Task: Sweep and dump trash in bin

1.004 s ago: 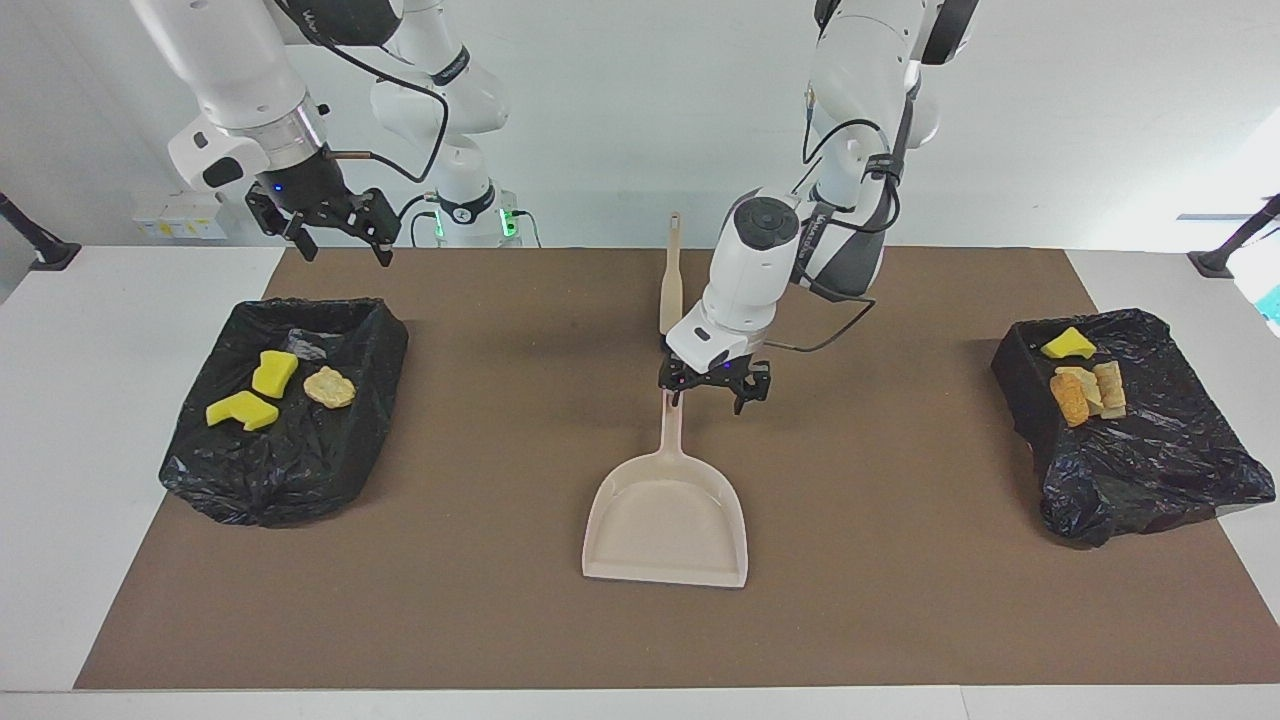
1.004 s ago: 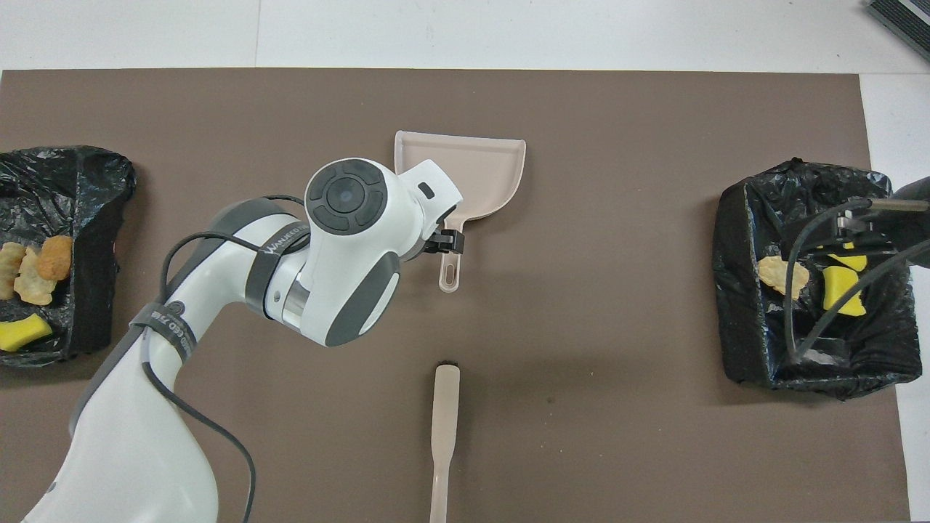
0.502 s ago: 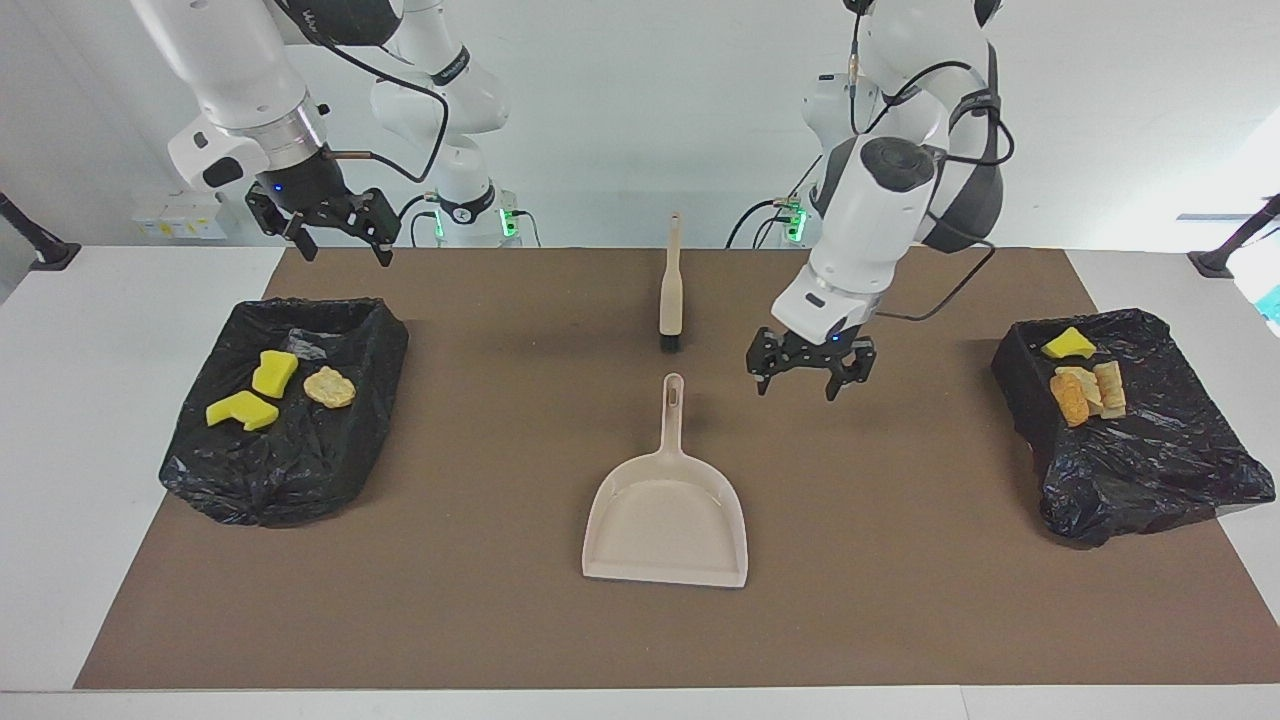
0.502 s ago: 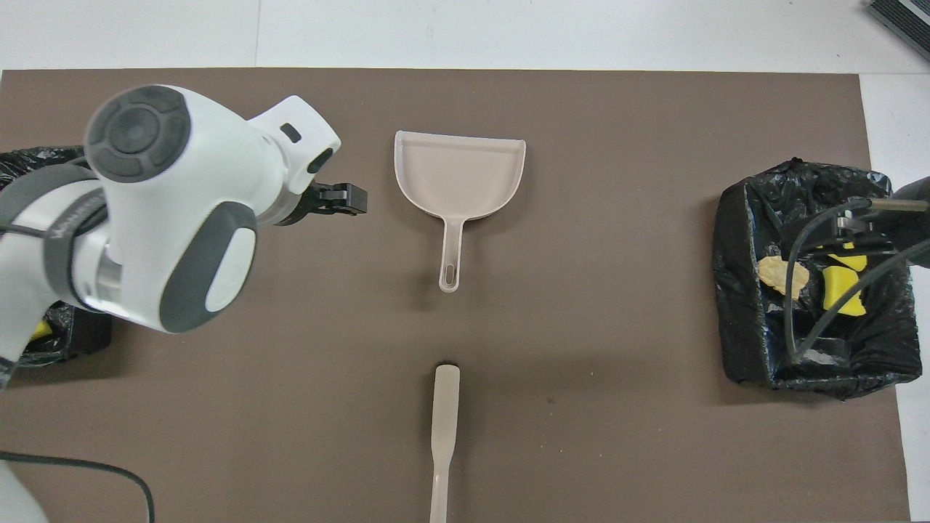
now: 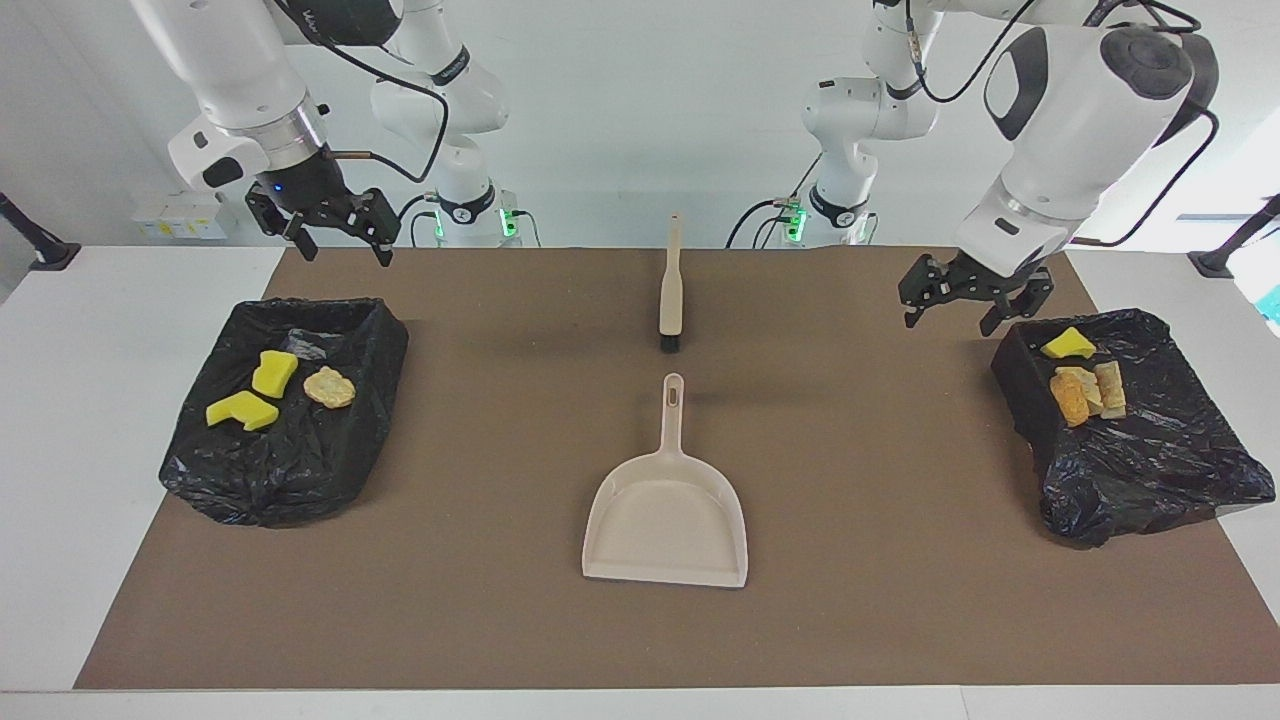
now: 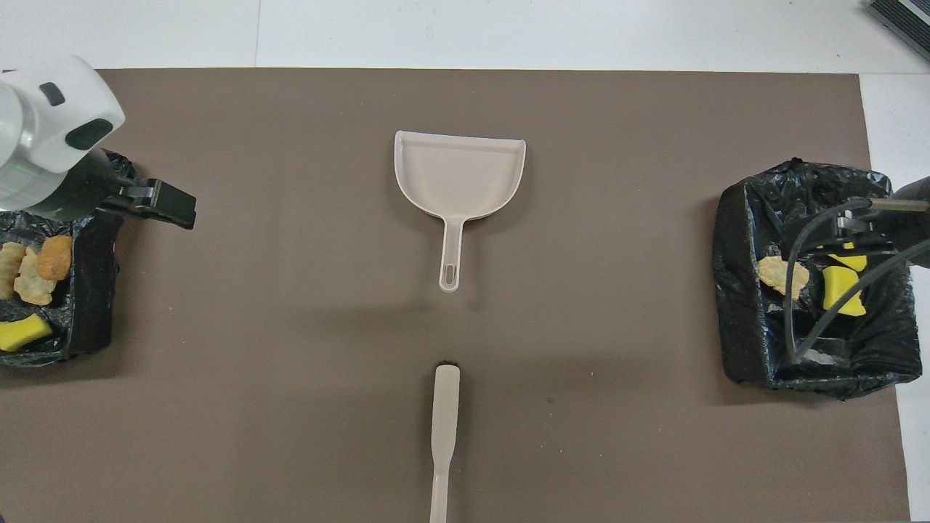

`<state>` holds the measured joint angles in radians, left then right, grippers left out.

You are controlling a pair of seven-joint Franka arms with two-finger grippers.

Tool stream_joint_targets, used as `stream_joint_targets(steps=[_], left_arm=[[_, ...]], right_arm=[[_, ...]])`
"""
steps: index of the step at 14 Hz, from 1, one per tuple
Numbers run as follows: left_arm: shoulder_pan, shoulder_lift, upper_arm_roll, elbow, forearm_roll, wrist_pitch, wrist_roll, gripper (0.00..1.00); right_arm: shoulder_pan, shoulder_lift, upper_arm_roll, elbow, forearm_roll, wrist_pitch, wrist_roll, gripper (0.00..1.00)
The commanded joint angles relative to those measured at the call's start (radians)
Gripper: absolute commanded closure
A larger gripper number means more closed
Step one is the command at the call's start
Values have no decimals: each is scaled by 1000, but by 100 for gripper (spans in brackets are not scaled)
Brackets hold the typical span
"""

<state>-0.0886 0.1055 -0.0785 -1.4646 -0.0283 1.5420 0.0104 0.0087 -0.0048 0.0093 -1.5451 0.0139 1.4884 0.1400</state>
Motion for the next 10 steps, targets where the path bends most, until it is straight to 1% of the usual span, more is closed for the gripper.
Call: stream_joint_targets(steps=[1,2,4,6,9,10], left_arm=[[39,-62,-9,32,-2,-124,6,0],[62,-82,-10,36,-7,-156,19,0],[67,-112,-9,38,-8,-213,86,0],[67,-144,-9,36,-2,-253,86,0],[69,-185,-6,30,1,-264,79,0],[67,-213,-12,11,2,-251,77,0]], right_arm=[[-6,-23,1,-30,14,26,9,0],[-6,-23,1,-30,15,26,9,0],[-6,-23,1,-30,15,26,9,0],[-6,-23,1,-30,15,26,9,0],[-6,-23,1,-30,14,26,9,0],[-6,-23,1,-30,15,26,9,0]])
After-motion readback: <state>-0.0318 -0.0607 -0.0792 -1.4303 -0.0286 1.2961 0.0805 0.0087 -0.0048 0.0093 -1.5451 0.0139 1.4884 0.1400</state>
